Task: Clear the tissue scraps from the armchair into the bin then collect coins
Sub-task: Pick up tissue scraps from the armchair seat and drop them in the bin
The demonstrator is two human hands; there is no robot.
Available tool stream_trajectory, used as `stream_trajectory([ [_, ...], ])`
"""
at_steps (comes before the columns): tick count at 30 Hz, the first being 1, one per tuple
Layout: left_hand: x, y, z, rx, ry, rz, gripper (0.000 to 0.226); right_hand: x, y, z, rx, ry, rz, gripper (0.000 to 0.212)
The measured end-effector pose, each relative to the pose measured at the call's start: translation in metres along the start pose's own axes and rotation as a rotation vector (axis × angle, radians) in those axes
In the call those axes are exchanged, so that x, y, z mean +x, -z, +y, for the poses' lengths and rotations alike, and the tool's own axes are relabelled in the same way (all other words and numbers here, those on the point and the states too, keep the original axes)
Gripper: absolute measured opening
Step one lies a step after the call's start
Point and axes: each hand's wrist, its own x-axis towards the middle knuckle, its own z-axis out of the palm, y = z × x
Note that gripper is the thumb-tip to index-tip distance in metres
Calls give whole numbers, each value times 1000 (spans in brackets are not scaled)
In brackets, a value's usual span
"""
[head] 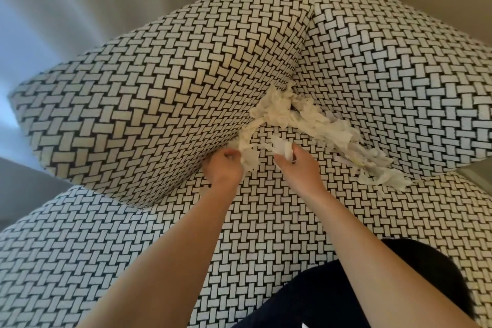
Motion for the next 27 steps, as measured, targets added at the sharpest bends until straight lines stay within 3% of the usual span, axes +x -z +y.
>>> stream_trajectory([
  [5,-2,-13,15,175,26,13,6,1,2,8,-15,-16,-21,21],
  [8,9,-26,21,192,-34,-9,21,2,4,14,-24,-23,-34,18],
  [11,18,-39,30,141,21,-18,33,4,6,18,-13,-44,-31,20],
  [17,18,-43,43,102,11,7,35,7,8,23,-3,-69,-27,24],
  [21,13,-39,44,39,-43,58,24,7,8,28,12,-80,-38,21],
  [24,8,-46,54,-146,-119,-52,10,8,11,29,35,-83,-38,21],
  [27,0,-57,64,-132,-186,-116,9,11,18,29,63,-87,-12,16],
])
